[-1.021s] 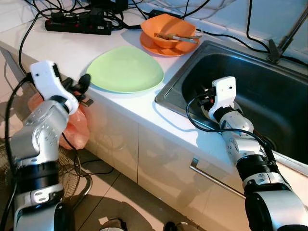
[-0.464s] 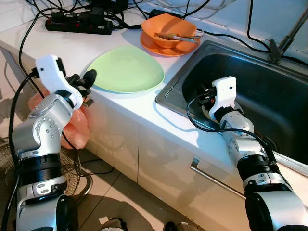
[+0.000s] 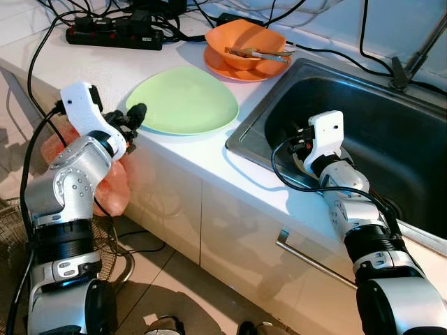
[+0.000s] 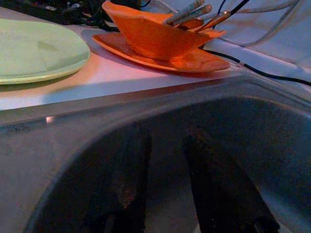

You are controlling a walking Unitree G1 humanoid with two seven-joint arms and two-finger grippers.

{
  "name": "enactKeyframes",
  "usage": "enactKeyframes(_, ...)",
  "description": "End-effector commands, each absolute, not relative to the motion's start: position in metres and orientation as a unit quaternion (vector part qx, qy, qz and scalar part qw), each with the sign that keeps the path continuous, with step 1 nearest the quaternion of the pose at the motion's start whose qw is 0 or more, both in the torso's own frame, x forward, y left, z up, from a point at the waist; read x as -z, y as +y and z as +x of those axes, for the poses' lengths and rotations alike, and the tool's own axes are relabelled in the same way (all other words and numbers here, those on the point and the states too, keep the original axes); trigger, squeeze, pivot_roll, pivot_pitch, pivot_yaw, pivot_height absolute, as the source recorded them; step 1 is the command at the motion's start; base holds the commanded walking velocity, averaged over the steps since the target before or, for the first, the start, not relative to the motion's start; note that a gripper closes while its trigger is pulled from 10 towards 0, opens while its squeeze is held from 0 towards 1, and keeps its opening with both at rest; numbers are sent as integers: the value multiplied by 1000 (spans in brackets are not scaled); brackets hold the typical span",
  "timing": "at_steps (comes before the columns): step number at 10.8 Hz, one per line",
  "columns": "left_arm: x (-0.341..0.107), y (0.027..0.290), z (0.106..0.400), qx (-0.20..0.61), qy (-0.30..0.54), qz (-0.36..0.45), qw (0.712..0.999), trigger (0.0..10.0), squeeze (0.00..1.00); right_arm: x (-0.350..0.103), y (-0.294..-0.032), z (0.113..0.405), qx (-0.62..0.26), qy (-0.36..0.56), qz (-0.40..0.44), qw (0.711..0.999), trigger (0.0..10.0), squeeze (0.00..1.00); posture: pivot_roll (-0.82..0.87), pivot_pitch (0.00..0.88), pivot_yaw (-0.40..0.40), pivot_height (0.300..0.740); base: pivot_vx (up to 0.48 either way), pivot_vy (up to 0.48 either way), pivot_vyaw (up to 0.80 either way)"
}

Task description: Kitchen organization

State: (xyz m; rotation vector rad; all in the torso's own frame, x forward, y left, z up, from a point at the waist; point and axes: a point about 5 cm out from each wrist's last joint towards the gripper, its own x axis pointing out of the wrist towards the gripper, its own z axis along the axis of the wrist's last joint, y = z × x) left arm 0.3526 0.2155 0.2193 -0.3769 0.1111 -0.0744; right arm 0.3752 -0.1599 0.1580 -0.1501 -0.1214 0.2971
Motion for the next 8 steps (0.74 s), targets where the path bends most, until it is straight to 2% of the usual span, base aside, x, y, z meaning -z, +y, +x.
enactKeyframes(1, -213, 211, 354, 38, 72, -191, 978, 10000, 0, -140, -164, 371, -143, -20, -72, 987, 10000, 0, 77, 131, -42, 740, 0, 0, 0)
enactKeyframes(8, -206, 186, 366, 54, 93, -223, 969, 10000, 0, -141, -164, 371, -145, -21, -73, 987, 10000, 0, 63, 115, -36, 740, 0, 0, 0)
